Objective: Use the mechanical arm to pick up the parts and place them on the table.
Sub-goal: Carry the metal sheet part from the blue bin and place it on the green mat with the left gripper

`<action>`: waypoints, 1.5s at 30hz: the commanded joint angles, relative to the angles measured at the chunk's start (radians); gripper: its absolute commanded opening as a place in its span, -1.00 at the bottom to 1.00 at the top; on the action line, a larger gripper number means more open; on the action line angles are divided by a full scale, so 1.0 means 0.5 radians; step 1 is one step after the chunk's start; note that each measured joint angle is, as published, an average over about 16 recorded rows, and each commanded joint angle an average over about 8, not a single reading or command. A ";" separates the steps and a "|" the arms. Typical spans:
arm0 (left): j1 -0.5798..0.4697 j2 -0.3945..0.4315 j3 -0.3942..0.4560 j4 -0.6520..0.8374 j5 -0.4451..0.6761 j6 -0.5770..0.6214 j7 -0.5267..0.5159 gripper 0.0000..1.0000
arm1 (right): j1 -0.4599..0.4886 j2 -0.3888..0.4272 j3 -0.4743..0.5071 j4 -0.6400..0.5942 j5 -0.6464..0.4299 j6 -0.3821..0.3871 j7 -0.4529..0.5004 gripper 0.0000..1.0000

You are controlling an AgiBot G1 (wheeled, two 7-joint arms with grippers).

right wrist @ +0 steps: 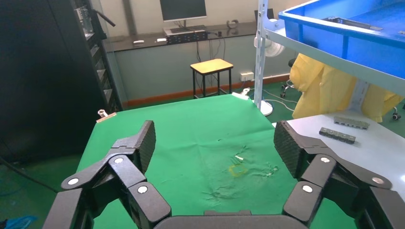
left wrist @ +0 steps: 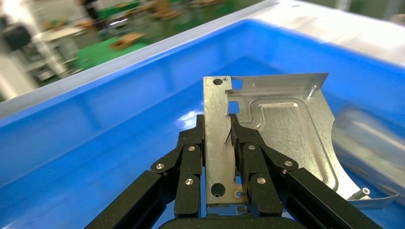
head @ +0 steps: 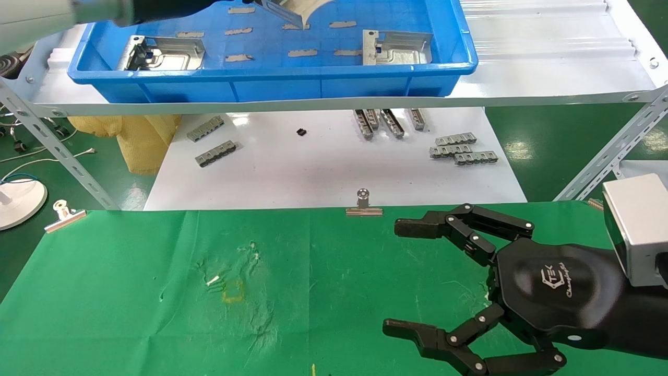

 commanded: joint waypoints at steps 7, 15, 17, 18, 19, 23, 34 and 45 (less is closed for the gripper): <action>0.071 -0.236 -0.114 -0.083 -0.214 0.710 0.319 -1.00 | 0.000 0.000 0.000 0.000 0.000 0.000 0.000 1.00; 0.260 -0.458 -0.137 -0.273 -0.404 1.260 0.624 -1.00 | 0.000 0.000 0.000 0.000 0.000 0.000 0.000 1.00; 0.337 -0.527 -0.108 -0.385 -0.452 1.275 0.659 -1.00 | 0.000 0.000 0.000 0.000 0.000 0.000 0.000 1.00; 0.382 -0.567 -0.087 -0.451 -0.477 1.276 0.673 -1.00 | 0.000 0.000 0.000 0.000 0.000 0.000 0.000 1.00; 0.428 -0.609 -0.064 -0.519 -0.502 1.276 0.688 -1.00 | 0.000 0.000 0.000 0.000 0.000 0.000 0.000 1.00; 0.606 -0.762 0.056 -0.746 -0.545 1.266 0.783 -1.00 | 0.000 0.000 0.000 0.000 0.000 0.000 0.000 1.00; 0.772 -0.758 0.392 -0.527 -0.269 1.189 1.222 -1.00 | 0.000 0.000 0.000 0.000 0.000 0.000 0.000 1.00; 0.772 -0.654 0.483 -0.128 -0.075 1.007 1.700 -0.90 | 0.000 0.000 0.000 0.000 0.000 0.000 0.000 1.00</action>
